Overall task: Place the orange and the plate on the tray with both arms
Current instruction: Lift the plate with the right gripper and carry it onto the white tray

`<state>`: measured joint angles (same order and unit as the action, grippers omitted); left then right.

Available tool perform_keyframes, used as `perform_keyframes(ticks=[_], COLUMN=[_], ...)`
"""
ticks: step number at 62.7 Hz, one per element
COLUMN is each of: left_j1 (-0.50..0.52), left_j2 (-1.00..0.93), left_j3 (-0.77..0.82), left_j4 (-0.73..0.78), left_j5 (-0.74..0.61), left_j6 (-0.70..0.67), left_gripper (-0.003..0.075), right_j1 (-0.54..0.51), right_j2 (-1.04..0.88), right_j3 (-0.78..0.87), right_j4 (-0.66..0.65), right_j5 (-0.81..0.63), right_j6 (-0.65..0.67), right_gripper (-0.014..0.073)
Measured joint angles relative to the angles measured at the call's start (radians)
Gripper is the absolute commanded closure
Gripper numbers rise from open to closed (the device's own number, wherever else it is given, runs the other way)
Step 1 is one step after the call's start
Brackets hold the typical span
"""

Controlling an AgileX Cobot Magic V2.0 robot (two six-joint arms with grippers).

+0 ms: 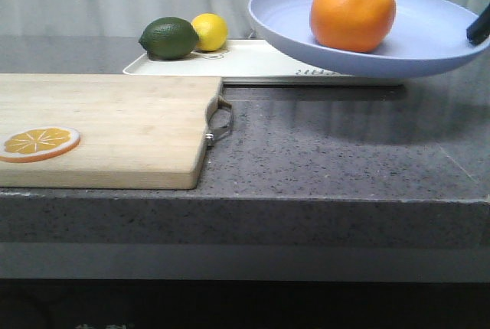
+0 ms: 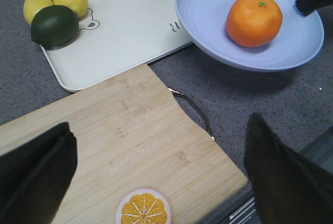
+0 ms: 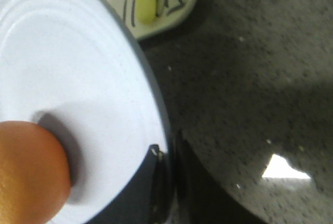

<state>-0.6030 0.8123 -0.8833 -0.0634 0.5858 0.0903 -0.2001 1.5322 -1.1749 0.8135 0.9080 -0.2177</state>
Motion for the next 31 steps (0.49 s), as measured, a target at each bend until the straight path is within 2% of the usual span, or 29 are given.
perform_keyframes(ticks=[20, 31], left_j1=[0.000, 0.000], left_j2=[0.000, 0.000], left_j3=[0.000, 0.000], left_j4=[-0.002, -0.006], left_j5=[0.000, 0.000], left_j6=[0.000, 0.000], left_gripper=[0.0090, 0.0090], right_j1=[0.100, 0.148], right_j2=[0.322, 0.505], right_j3=[-0.401, -0.655], right_j4=[-0.015, -0.088], right_j5=[0.070, 0.084], right_j6=[0.133, 0.259], right_gripper=[0.0662, 0.0662])
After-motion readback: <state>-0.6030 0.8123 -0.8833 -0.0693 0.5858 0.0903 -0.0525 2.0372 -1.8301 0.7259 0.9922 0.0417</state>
